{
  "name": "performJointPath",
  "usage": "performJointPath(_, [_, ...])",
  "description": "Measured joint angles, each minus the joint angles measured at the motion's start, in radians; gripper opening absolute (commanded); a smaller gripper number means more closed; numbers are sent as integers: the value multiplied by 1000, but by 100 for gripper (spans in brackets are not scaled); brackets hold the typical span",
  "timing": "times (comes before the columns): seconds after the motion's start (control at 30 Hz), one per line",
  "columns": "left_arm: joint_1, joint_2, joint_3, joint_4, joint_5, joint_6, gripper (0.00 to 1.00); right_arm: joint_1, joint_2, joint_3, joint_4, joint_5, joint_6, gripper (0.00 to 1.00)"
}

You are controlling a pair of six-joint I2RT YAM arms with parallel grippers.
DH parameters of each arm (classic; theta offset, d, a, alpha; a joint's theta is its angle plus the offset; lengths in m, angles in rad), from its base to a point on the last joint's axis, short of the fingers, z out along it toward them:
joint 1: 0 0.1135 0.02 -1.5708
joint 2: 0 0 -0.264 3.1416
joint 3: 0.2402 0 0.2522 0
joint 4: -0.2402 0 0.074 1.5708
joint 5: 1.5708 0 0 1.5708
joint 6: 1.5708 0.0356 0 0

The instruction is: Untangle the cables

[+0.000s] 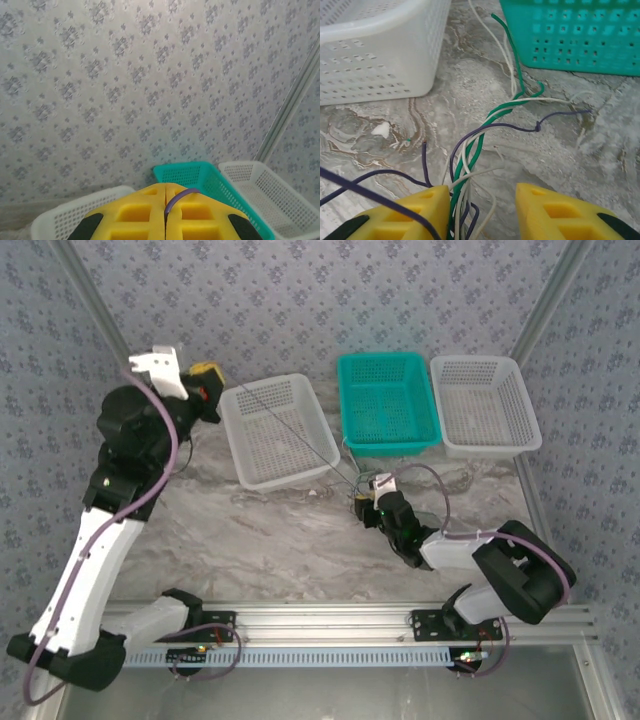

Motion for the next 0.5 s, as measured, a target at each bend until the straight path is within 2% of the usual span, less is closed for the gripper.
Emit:
performJointPath(0.17, [24, 175, 206, 10, 114, -27, 0, -14, 26, -16, 39, 23, 28, 48])
performJointPath(0.3, [85, 313, 404, -9, 183, -48, 0, -36, 56, -40, 72, 38, 62, 51])
performJointPath(0.37, [111, 387, 521, -31, 210, -61, 0, -36, 64, -40, 96, 45, 77, 58])
performJointPath(0.5, [137, 525, 746, -68, 280, -108, 0, -37, 72, -38, 140, 50, 100, 86])
